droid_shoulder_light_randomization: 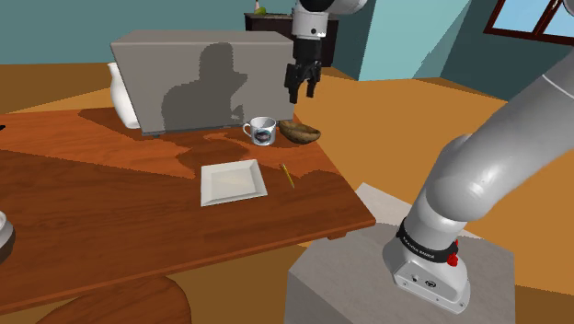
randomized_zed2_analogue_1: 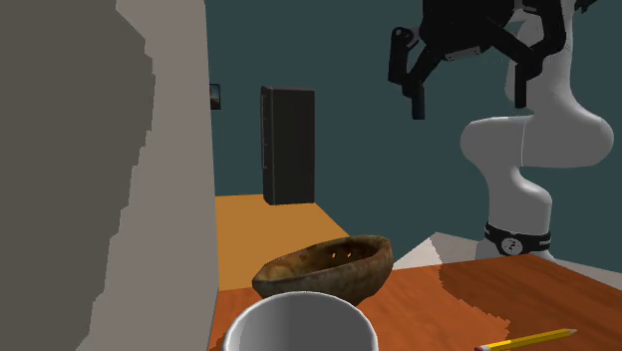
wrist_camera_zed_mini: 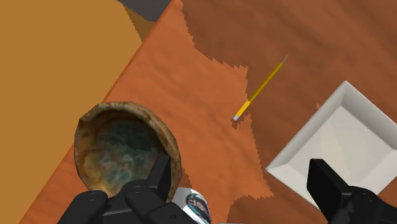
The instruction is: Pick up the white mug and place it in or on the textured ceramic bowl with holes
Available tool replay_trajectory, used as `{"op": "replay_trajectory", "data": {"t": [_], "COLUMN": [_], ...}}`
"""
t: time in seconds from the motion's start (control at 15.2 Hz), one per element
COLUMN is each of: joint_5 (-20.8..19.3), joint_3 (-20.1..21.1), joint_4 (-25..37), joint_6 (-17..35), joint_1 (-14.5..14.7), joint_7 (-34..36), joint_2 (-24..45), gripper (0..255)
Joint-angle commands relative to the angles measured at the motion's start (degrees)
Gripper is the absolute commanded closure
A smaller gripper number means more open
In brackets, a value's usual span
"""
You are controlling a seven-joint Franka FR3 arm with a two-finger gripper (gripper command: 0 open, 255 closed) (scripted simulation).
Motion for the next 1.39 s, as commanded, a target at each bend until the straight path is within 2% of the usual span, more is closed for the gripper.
{"op": "replay_trajectory", "data": {"t": [0.0,0.59,1.19,1.32], "joint_5": [-0.1,0.8,2.5,2.6], "joint_3": [-0.6,-2.7,-3.4,-3.4], "joint_4": [2.4,14.7,33.8,33.9], "joint_6": [2.1,7.8,8.1,8.7], "joint_1": [-0.2,-1.5,-3.8,-3.8], "joint_7": [-1.0,-5.3,-8.6,-8.7], "joint_2": [4.7,24.0,44.6,45.4], "gripper": [0,0,0,0]}}
